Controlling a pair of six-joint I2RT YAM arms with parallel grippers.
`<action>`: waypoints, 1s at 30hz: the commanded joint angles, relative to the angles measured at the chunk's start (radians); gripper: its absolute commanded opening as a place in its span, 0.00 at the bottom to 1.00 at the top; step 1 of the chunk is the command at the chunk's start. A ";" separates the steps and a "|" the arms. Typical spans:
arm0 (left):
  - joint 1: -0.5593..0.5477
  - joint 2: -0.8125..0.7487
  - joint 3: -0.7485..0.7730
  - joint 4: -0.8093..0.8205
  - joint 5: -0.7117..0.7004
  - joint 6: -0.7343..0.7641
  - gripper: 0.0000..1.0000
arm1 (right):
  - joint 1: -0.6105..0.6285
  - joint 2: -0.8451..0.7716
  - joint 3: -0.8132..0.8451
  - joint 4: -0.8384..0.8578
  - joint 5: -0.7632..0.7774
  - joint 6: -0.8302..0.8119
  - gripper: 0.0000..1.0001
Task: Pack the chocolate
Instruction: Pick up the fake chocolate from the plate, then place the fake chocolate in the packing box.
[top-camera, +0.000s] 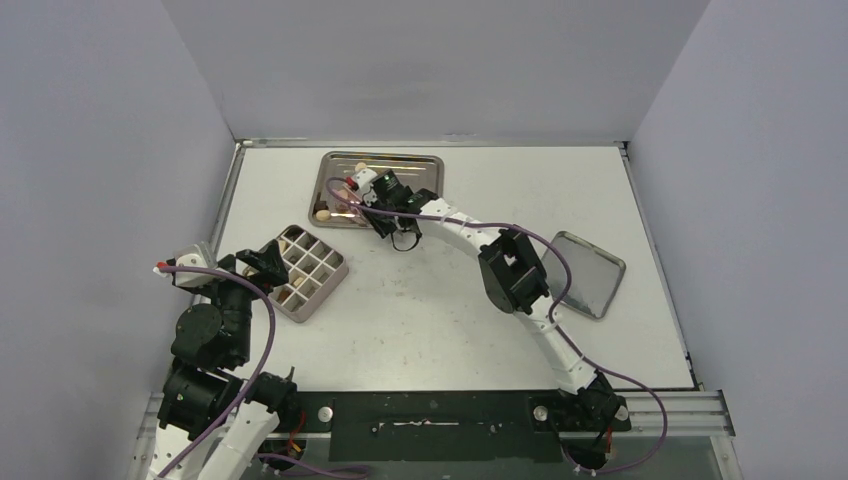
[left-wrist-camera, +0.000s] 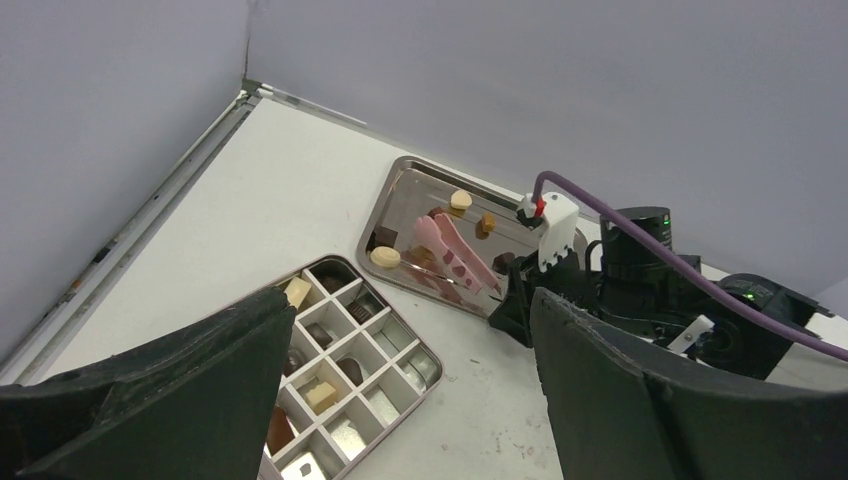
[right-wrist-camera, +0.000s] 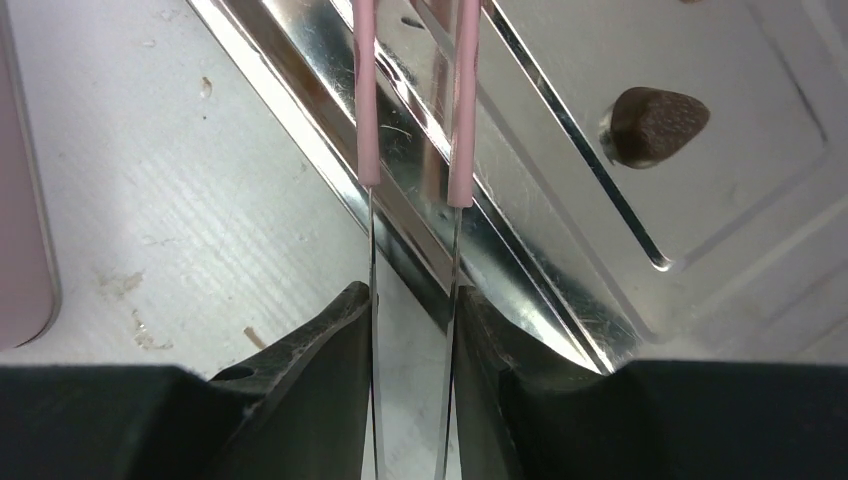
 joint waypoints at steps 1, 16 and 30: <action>0.006 0.001 0.011 0.026 -0.010 0.016 0.86 | 0.006 -0.183 -0.034 0.047 0.014 0.032 0.14; 0.007 -0.005 0.011 0.025 -0.010 0.018 0.86 | 0.082 -0.354 -0.266 0.047 0.006 0.078 0.14; 0.009 -0.006 0.010 0.029 -0.010 0.022 0.86 | 0.203 -0.453 -0.427 0.095 0.064 0.145 0.15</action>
